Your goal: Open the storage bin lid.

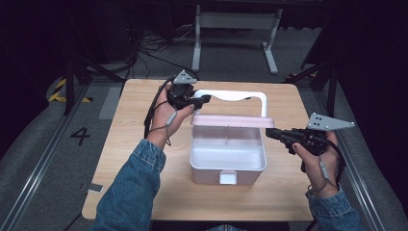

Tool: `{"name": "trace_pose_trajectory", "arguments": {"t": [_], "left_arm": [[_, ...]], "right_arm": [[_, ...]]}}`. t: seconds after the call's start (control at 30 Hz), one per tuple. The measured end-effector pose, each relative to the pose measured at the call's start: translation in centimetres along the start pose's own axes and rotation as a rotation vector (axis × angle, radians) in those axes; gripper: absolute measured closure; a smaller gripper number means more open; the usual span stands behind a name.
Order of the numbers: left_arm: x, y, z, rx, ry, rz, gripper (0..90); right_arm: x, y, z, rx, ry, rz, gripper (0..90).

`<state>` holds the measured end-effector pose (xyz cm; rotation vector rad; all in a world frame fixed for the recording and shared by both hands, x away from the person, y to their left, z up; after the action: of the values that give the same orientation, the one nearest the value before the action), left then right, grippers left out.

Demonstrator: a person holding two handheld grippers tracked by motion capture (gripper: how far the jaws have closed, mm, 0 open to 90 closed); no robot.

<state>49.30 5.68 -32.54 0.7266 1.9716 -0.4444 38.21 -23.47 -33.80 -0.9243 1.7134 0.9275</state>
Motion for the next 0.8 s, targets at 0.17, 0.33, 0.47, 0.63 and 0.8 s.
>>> {"name": "trace_pose_trajectory", "arguments": {"t": [0.17,0.33,0.47,0.63,0.8], "left_arm": [[0.1,0.2,-0.6,0.011,-0.010,-0.017,60.6],[-0.3,0.0,-1.9,0.006,-0.027,-0.007,54.8],[-0.7,0.0,-3.0,-0.008,-0.055,0.005,50.2],[-1.1,-0.1,-5.1,-0.012,-0.093,0.026,47.9],[-0.5,-0.1,-7.1,-0.022,-0.103,0.036,45.2]], "right_arm": [[0.0,-0.1,0.1,0.007,-0.005,-0.004,90.0],[0.0,-0.1,0.1,0.011,-0.004,-0.002,90.0],[0.0,-0.1,0.1,0.016,-0.001,-0.007,90.0],[-0.1,-0.1,0.1,0.017,-0.001,-0.008,90.0],[-0.2,-0.1,0.1,0.019,-0.002,-0.008,90.0]]}}
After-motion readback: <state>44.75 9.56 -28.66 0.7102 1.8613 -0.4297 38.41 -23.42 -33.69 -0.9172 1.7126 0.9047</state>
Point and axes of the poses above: each handheld gripper's, and its own axes: z roughly forward along the jaws, x roughly out of its underside, y roughly to its left, the point moved 5 cm from there along z, roughly forward along the jaws, and after that the axes turned 9 degrees about -x, right-handed, at the moved point
